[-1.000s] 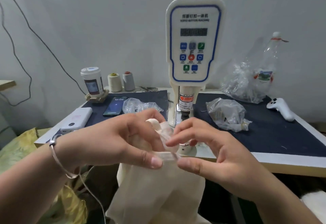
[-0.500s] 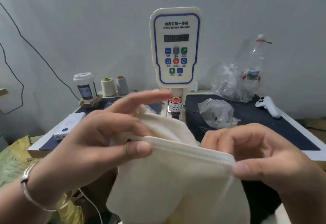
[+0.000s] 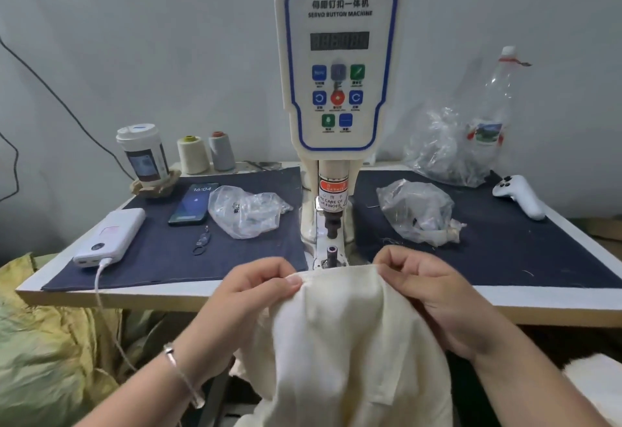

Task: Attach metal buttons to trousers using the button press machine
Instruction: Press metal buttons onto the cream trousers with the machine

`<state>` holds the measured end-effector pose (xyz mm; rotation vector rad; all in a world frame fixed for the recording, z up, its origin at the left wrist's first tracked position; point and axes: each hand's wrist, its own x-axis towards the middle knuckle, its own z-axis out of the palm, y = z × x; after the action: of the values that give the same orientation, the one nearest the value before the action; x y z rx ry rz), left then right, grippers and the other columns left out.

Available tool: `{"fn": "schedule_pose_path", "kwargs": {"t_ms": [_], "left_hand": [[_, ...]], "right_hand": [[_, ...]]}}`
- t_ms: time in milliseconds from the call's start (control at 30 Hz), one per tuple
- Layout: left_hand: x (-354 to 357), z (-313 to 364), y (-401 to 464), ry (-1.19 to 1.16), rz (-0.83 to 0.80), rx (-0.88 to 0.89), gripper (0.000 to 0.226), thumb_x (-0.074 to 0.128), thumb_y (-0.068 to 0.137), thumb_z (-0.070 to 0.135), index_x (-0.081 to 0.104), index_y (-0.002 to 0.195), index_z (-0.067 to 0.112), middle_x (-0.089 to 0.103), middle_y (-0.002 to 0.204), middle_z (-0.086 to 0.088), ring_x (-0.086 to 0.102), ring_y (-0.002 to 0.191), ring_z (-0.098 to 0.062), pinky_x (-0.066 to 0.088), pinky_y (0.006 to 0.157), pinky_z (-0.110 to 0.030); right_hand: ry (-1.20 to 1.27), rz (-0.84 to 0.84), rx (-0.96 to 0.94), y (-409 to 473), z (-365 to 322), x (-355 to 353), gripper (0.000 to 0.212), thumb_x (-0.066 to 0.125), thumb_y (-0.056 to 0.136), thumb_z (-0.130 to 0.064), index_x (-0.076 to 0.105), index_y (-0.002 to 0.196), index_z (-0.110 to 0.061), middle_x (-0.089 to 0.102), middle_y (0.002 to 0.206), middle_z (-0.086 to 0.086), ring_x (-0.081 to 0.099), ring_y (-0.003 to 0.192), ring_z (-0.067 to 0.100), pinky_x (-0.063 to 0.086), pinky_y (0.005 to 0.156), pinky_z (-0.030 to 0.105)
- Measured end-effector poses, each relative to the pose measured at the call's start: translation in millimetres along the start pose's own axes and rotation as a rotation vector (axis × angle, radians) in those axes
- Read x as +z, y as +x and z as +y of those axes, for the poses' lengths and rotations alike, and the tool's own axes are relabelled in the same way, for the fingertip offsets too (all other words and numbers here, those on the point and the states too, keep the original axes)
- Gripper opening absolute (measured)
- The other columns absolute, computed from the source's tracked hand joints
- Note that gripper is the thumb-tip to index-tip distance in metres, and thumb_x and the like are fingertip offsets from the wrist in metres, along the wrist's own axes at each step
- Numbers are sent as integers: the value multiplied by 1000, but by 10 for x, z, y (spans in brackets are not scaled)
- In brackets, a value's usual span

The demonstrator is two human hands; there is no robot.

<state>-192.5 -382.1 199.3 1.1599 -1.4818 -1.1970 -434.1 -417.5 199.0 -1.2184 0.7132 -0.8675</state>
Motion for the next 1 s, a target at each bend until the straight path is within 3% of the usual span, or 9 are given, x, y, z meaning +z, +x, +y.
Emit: {"fn": "schedule_pose_path", "kwargs": {"t_ms": [100, 233, 400, 500, 667, 1000], "left_hand": [[6, -264, 269, 81, 86, -101, 27, 63, 77, 35, 59, 68, 10, 49, 64, -2, 43, 60, -13, 33, 57, -23], [-33, -379, 635, 143, 138, -78, 29, 61, 77, 36, 60, 70, 8, 50, 61, 1, 43, 59, -11, 32, 58, -27], [-78, -520, 889, 156, 122, -38, 28, 60, 78, 36, 61, 73, 9, 53, 64, 3, 44, 61, -9, 35, 62, -27], [-86, -630, 921, 137, 84, -26, 31, 61, 82, 40, 63, 76, 9, 56, 67, 3, 47, 64, -9, 37, 64, -26], [-108, -704, 942, 90, 56, -6, 30, 61, 84, 37, 62, 73, 9, 55, 65, 4, 46, 61, -7, 38, 58, -14], [-84, -744, 953, -30, 69, -49, 24, 65, 78, 33, 65, 66, 12, 58, 67, 2, 50, 64, -8, 40, 61, -16]], "right_hand": [[-62, 189, 39, 230, 200, -80, 15, 55, 94, -14, 57, 81, -7, 57, 70, 8, 54, 61, 14, 46, 59, 24], [-233, 327, -7, 518, 250, -162, 23, 51, 98, -9, 60, 77, -10, 58, 70, 2, 53, 66, 10, 45, 62, 20], [-196, 280, 29, 692, 281, -272, 24, 50, 96, -8, 65, 77, -6, 61, 68, 6, 54, 61, 13, 45, 59, 23], [-178, 209, 62, 720, 319, -298, 28, 60, 93, -21, 63, 70, -5, 59, 63, 7, 55, 58, 14, 44, 58, 24], [-164, 262, -12, 789, 392, -287, 31, 58, 94, -13, 65, 63, -13, 61, 59, -1, 56, 53, 7, 45, 54, 16], [-181, 305, -141, 780, 552, -295, 27, 59, 92, -10, 62, 65, -11, 56, 59, -1, 50, 56, 7, 43, 55, 16]]}}
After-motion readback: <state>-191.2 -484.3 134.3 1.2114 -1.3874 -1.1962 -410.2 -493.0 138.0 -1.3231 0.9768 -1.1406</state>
